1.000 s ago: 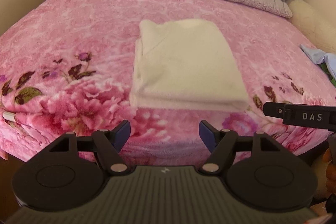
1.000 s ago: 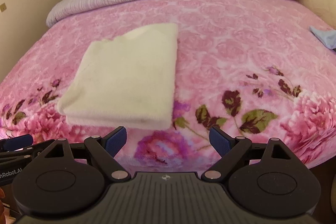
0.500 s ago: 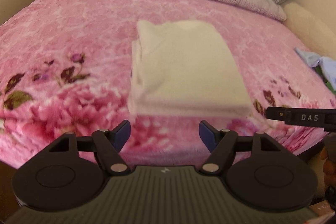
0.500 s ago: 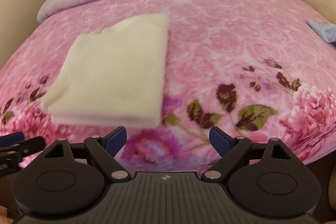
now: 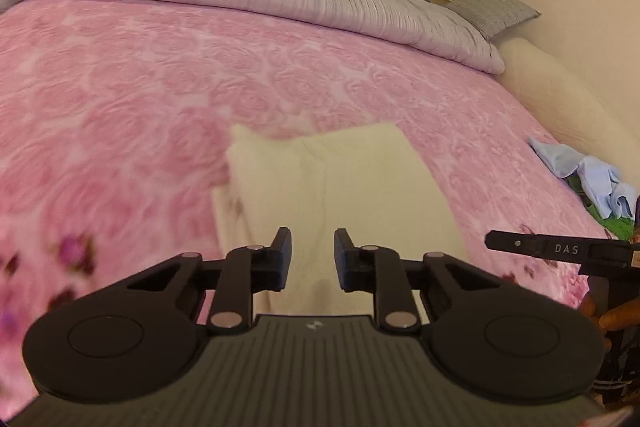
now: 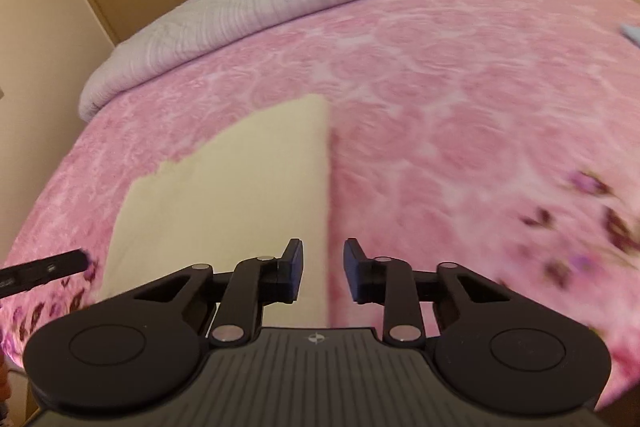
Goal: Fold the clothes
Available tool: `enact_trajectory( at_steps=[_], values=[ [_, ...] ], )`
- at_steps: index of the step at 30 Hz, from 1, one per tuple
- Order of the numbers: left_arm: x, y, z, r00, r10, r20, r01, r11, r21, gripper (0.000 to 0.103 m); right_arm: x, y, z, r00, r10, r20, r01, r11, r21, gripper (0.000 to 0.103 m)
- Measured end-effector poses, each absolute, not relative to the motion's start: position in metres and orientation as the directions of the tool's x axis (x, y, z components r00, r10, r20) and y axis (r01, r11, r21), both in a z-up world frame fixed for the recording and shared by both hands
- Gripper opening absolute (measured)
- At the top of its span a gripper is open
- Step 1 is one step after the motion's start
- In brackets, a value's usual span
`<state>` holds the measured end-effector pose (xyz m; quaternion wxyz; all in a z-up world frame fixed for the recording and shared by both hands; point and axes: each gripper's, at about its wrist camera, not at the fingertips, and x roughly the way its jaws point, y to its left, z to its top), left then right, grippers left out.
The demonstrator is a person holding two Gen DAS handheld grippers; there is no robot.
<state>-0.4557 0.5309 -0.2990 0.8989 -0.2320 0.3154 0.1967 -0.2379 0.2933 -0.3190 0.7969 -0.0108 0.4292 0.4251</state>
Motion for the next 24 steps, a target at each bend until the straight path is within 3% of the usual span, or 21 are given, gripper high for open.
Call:
enact_trajectory(
  at_steps=[7,13,15,16,17,19,20,24],
  values=[
    [-0.420,0.565,-0.345,0.667,0.200,-0.718,-0.505,0.829,-0.239,0.013,-0.209,0.337,-0.348,0.234,0.695,-0.680,-0.698,0.607,0.380,0.028],
    [-0.427,0.569,-0.352,0.693,0.206,-0.690,-0.511,0.817,-0.269,0.011,-0.202,0.349,-0.358,0.235,0.676,-0.699,-0.721,0.603,0.340,0.031],
    [-0.439,0.568,-0.343,0.705,0.210,-0.677,-0.517,0.806,-0.289,0.011,-0.198,0.337,-0.353,0.237,0.684,-0.690,-0.690,0.618,0.377,0.045],
    [-0.448,0.569,-0.339,0.717,0.201,-0.668,-0.525,0.785,-0.327,0.015,-0.196,0.328,-0.352,0.238,0.694,-0.679,-0.670,0.624,0.402,0.063],
    [-0.459,0.573,-0.339,0.723,0.194,-0.663,-0.544,0.752,-0.373,0.036,-0.194,0.318,-0.350,0.240,0.706,-0.667,-0.649,0.627,0.431,0.075],
    [-0.482,0.580,-0.342,0.728,0.185,-0.660,-0.583,0.674,-0.454,0.064,-0.187,0.295,-0.353,0.204,0.750,-0.629,-0.600,0.604,0.526,0.082],
    [-0.494,0.585,-0.346,0.731,0.179,-0.659,-0.599,0.632,-0.492,0.060,-0.184,0.285,-0.358,0.171,0.772,-0.613,-0.561,0.587,0.584,0.085],
    [-0.529,0.605,-0.378,0.808,0.057,-0.587,-0.561,0.380,-0.735,0.060,-0.176,0.259,-0.385,0.047,0.834,-0.550,-0.383,0.524,0.761,0.085]
  ],
)
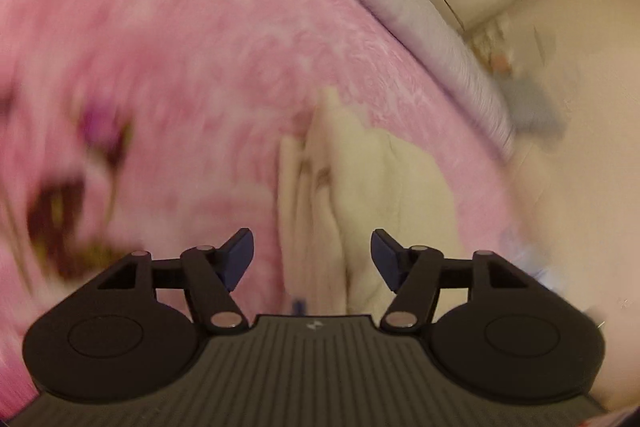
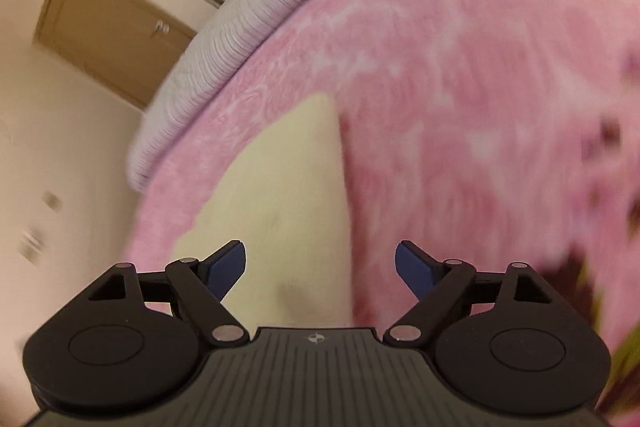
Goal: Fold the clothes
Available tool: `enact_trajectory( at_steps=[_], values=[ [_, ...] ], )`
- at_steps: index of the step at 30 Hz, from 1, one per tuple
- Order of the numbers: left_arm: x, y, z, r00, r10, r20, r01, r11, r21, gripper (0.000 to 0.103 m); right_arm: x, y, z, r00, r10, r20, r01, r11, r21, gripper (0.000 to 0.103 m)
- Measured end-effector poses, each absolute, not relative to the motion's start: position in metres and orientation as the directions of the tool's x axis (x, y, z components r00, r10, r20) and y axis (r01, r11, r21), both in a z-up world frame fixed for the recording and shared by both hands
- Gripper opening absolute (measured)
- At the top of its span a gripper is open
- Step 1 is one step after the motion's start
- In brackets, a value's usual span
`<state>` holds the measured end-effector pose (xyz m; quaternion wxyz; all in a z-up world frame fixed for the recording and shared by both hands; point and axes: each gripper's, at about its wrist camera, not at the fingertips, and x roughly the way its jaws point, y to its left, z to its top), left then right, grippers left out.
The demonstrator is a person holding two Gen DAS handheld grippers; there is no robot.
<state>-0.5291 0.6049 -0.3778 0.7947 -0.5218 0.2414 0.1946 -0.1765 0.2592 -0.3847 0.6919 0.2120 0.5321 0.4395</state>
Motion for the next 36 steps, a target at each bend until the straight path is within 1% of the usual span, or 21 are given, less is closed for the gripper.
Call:
enact_trajectory(
  at_steps=[3,6,7,9,11,12,13,14,15,17,19,20,23,27,32,36],
  values=[
    [-0.536,0.613,-0.400,0.850,-0.003,-0.526,-0.511,0.234,-0.827,0.060,-0.178,0.264,-0.398,-0.003,0.837,-0.548,-0.327,0.517,0.791,0.085],
    [-0.528,0.617,-0.416,0.865,-0.044,-0.499,-0.485,0.178,-0.856,0.057,-0.179,0.270,-0.408,-0.045,0.838,-0.543,-0.288,0.510,0.811,0.086],
    [-0.523,0.619,-0.420,0.872,-0.061,-0.485,-0.470,0.168,-0.867,0.053,-0.179,0.275,-0.409,-0.049,0.838,-0.543,-0.299,0.507,0.809,0.086],
    [-0.512,0.621,-0.428,0.881,-0.090,-0.465,-0.448,0.156,-0.880,0.051,-0.176,0.287,-0.410,-0.068,0.833,-0.548,-0.313,0.504,0.805,0.087],
    [-0.504,0.628,-0.434,0.885,-0.126,-0.448,-0.429,0.153,-0.890,0.044,-0.172,0.299,-0.412,-0.103,0.826,-0.554,-0.340,0.495,0.800,0.086],
    [-0.500,0.631,-0.437,0.886,-0.145,-0.440,-0.420,0.149,-0.895,0.043,-0.169,0.306,-0.413,-0.123,0.823,-0.555,-0.354,0.486,0.799,0.085],
    [-0.496,0.635,-0.440,0.887,-0.164,-0.431,-0.411,0.145,-0.900,0.040,-0.168,0.313,-0.415,-0.144,0.820,-0.554,-0.369,0.475,0.799,0.078],
    [-0.493,0.638,-0.442,0.887,-0.183,-0.424,-0.403,0.141,-0.904,0.038,-0.166,0.319,-0.417,-0.163,0.817,-0.553,-0.372,0.468,0.802,0.068],
    [-0.490,0.641,-0.443,0.883,-0.198,-0.426,-0.405,0.139,-0.904,0.038,-0.165,0.324,-0.420,-0.181,0.815,-0.550,-0.368,0.463,0.806,0.067],
    [-0.487,0.645,-0.442,0.874,-0.219,-0.434,-0.413,0.135,-0.901,0.035,-0.161,0.332,-0.421,-0.209,0.803,-0.558,-0.361,0.467,0.807,0.060],
    [-0.483,0.645,-0.438,0.867,-0.219,-0.448,-0.428,0.133,-0.894,0.032,-0.158,0.334,-0.420,-0.228,0.790,-0.569,-0.316,0.493,0.811,0.055],
    [-0.482,0.644,-0.435,0.864,-0.212,-0.456,-0.434,0.142,-0.889,0.030,-0.156,0.335,-0.419,-0.232,0.783,-0.577,-0.297,0.508,0.809,0.051],
    [-0.484,0.642,-0.425,0.867,-0.187,-0.461,-0.449,0.108,-0.887,0.026,-0.156,0.343,-0.401,-0.236,0.754,-0.614,-0.284,0.550,0.785,0.044],
    [-0.494,0.645,-0.388,0.870,-0.130,-0.475,-0.469,0.073,-0.880,0.025,-0.157,0.359,-0.364,-0.267,0.736,-0.622,-0.269,0.563,0.781,0.042],
    [-0.534,0.660,-0.328,0.871,-0.019,-0.490,-0.489,0.045,-0.871,0.025,-0.178,0.406,-0.315,-0.340,0.738,-0.583,-0.290,0.507,0.812,0.042],
    [-0.596,0.685,-0.291,0.876,0.089,-0.474,-0.478,0.034,-0.878,0.025,-0.211,0.460,-0.282,-0.402,0.741,-0.538,-0.335,0.428,0.840,0.042]
  ],
)
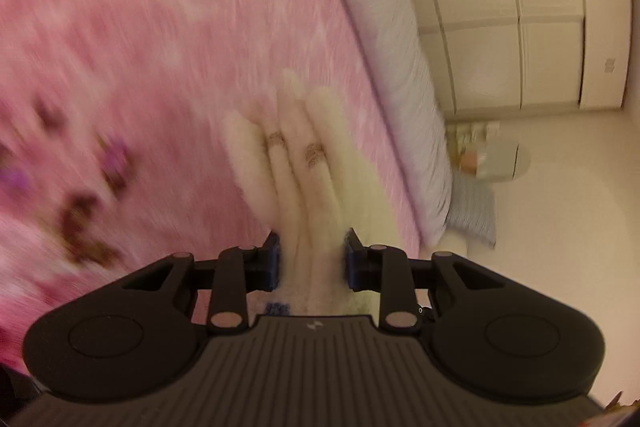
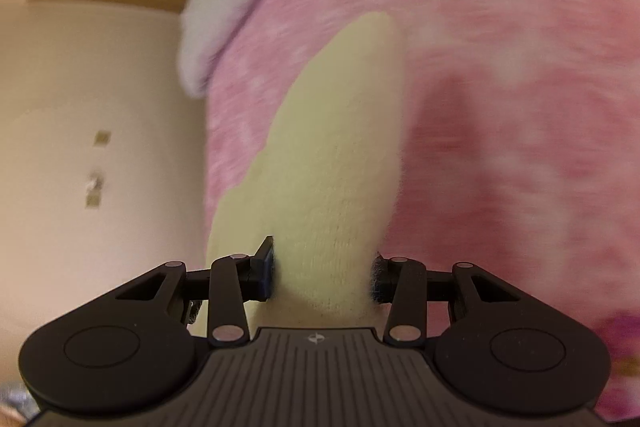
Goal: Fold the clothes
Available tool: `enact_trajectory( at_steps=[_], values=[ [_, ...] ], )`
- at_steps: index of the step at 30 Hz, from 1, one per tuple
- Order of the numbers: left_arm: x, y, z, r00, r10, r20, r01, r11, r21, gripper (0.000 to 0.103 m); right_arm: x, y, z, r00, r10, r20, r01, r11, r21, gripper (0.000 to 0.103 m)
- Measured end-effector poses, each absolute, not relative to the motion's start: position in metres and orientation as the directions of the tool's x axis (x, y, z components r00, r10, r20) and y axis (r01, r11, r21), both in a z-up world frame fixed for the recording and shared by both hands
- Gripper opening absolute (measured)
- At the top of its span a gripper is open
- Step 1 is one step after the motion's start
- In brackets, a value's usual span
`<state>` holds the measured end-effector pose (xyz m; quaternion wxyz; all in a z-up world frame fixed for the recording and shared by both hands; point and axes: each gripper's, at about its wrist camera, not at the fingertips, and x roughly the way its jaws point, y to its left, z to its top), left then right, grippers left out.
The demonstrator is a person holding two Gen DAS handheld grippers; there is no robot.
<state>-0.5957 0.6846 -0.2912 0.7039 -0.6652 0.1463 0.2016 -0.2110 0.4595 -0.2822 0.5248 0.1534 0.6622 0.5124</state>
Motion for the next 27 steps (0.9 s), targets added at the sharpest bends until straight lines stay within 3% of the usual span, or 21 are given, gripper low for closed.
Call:
enact_trajectory(
  at_steps=[6,14,22,27],
  values=[
    [-0.716,0.769,-0.269,0.856,0.187,-0.481,-0.495,0.035,-0.868,0.025,-0.304,0.578,-0.266,-0.469,0.727,-0.501,-0.380,0.346,0.858,0.042],
    [-0.860,0.945,-0.257,0.827,0.149,-0.542,-0.556,0.080,-0.827,0.025,-0.450,0.736,-0.276,-0.447,0.750,-0.488,-0.337,0.364,0.868,0.042],
    [-0.904,1.085,-0.274,0.816,0.106,-0.568,-0.578,0.150,-0.802,0.025,-0.544,0.840,-0.302,-0.401,0.772,-0.493,-0.317,0.388,0.865,0.042],
    [-0.911,1.146,-0.301,0.848,0.116,-0.517,-0.530,0.177,-0.829,0.025,-0.553,0.886,-0.311,-0.356,0.795,-0.492,-0.377,0.360,0.854,0.042]
  ],
)
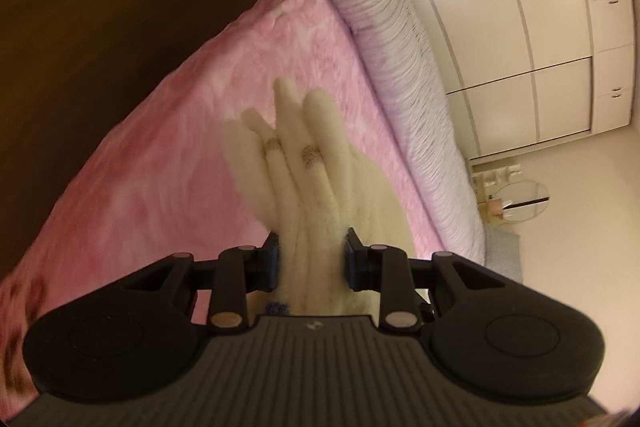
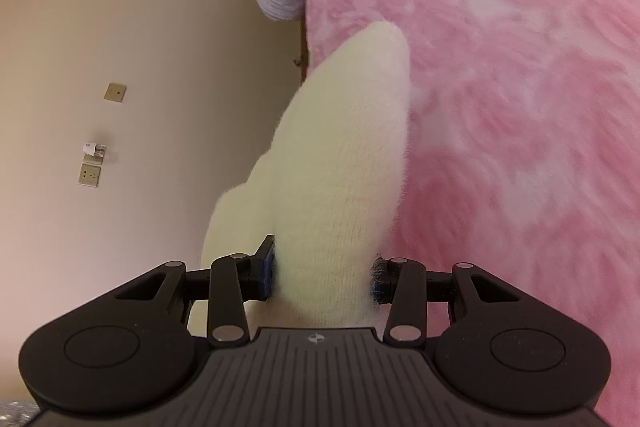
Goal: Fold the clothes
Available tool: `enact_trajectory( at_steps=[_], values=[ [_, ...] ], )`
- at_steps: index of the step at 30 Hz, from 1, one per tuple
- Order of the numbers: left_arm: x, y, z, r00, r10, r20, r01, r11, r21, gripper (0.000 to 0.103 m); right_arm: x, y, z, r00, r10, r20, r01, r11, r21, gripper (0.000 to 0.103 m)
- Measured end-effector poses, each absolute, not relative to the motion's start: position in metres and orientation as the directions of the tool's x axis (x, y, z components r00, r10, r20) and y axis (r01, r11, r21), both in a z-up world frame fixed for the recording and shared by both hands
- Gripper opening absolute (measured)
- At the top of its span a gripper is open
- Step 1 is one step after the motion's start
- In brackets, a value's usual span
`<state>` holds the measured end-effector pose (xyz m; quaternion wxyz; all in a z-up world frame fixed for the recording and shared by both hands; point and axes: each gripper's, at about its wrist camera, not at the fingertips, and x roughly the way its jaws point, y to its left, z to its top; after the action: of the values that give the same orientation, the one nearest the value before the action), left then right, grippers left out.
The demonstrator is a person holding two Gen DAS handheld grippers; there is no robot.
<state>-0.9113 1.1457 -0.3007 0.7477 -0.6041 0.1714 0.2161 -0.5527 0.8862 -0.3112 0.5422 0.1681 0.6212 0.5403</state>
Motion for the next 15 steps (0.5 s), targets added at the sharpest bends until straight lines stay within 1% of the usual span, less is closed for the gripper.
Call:
enact_trajectory(
  at_steps=[2,4,5,7,8,9,10,15],
  values=[
    [-0.909,1.165,-0.314,0.858,0.115,-0.500,-0.513,0.202,-0.835,0.026,-0.553,0.901,-0.322,-0.332,0.800,-0.500,-0.406,0.358,0.841,0.042],
    [-0.901,1.176,-0.333,0.852,0.110,-0.513,-0.523,0.240,-0.818,0.027,-0.552,0.915,-0.334,-0.306,0.803,-0.512,-0.435,0.360,0.825,0.043],
    [-0.897,1.182,-0.345,0.839,0.105,-0.534,-0.542,0.245,-0.804,0.028,-0.552,0.922,-0.342,-0.291,0.795,-0.532,-0.445,0.379,0.811,0.046],
    [-0.892,1.191,-0.374,0.797,0.075,-0.600,-0.600,0.209,-0.772,0.029,-0.552,0.935,-0.364,-0.271,0.740,-0.616,-0.452,0.467,0.760,0.050],
    [-0.892,1.191,-0.386,0.780,0.062,-0.622,-0.621,0.194,-0.759,0.033,-0.554,0.941,-0.372,-0.271,0.708,-0.652,-0.454,0.503,0.735,0.056],
    [-0.896,1.189,-0.389,0.795,0.070,-0.602,-0.604,0.183,-0.776,0.033,-0.556,0.946,-0.380,-0.270,0.675,-0.687,-0.456,0.538,0.709,0.062],
    [-0.900,1.188,-0.392,0.808,0.077,-0.584,-0.588,0.170,-0.791,0.034,-0.557,0.946,-0.382,-0.256,0.671,-0.696,-0.458,0.550,0.699,0.065],
    [-0.925,1.169,-0.386,0.814,0.088,-0.574,-0.580,0.083,-0.810,0.034,-0.557,0.926,-0.362,-0.214,0.665,-0.715,-0.475,0.569,0.671,0.066]
  ],
)
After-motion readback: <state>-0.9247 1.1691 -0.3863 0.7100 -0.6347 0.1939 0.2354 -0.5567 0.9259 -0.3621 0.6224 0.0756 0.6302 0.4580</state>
